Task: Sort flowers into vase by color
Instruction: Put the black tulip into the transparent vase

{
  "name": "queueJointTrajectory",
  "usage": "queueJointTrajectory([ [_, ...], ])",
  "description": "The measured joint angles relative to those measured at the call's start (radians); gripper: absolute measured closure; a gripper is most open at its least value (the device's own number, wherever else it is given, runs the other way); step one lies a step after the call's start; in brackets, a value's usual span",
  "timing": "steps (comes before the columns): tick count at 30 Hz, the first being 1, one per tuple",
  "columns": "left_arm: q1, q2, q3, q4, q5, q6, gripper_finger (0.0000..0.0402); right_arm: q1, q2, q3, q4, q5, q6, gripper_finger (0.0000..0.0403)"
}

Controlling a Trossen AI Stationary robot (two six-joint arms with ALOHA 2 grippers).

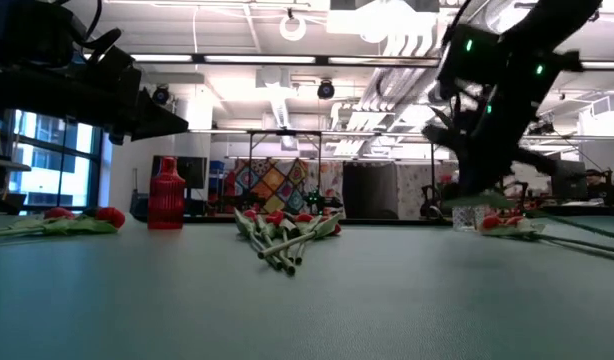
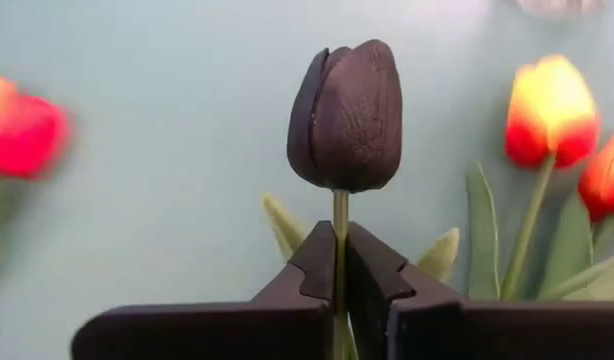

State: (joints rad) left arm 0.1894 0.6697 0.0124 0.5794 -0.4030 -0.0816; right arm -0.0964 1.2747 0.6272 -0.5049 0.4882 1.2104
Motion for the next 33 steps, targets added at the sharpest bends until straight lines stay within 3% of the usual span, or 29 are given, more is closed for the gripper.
queueJointTrajectory([
  [10,0.0,0.0,0.0,-0.001,-0.001,-0.003,0.0322,0.166,-0.255,0.064,-0.032,0.397,-0.043,0.0402],
  [22,0.0,0.0,0.0,-0.002,-0.001,-0.003,0.0322,0.267,-0.393,0.067,0.033,1.056,-0.233,0.0403],
  [33,0.0,0.0,0.0,-0.002,0.0,-0.002,0.0322,0.075,-0.399,0.165,0.093,1.083,-0.529,0.0403],
])
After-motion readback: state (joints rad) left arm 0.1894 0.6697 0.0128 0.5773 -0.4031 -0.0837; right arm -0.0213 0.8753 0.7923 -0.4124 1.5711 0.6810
